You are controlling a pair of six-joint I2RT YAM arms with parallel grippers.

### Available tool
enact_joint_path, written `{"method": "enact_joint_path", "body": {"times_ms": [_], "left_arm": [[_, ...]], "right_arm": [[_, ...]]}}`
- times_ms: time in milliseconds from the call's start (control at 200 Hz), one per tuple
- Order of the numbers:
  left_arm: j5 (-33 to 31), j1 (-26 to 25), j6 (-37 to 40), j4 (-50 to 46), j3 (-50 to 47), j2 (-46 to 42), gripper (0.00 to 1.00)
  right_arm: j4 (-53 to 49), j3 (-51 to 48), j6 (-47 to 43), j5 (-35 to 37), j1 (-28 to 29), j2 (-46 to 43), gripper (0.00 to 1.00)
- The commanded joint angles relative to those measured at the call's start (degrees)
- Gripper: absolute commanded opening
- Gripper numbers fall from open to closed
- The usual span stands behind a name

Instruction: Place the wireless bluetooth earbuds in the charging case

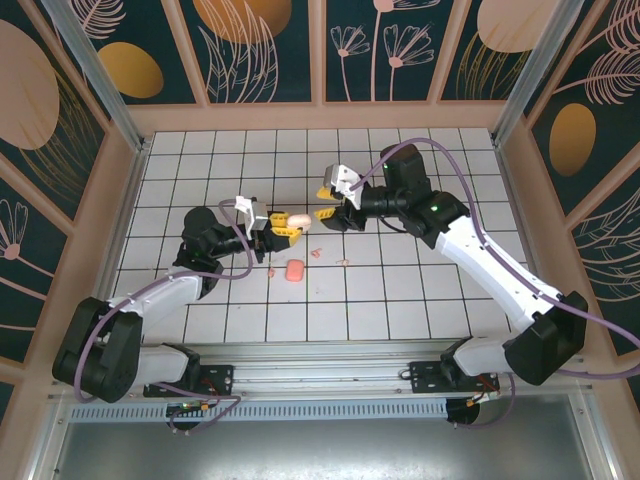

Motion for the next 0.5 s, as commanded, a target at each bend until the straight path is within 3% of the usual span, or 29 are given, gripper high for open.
{"method": "enact_joint_path", "body": {"times_ms": [0,495], "left_arm": [[2.48,-0.35,2.13,-1.23,2.4,-1.48,0.18],[3.88,-0.31,1.34,-0.14,4.49,-0.98,0.18]], "right_arm": [[-2.83,2.4,-1.86,-6.82,-0.16,2.07,0.44],[-6.62,5.17,-3.77,-10.66,0.02,5.23,0.43]]}}
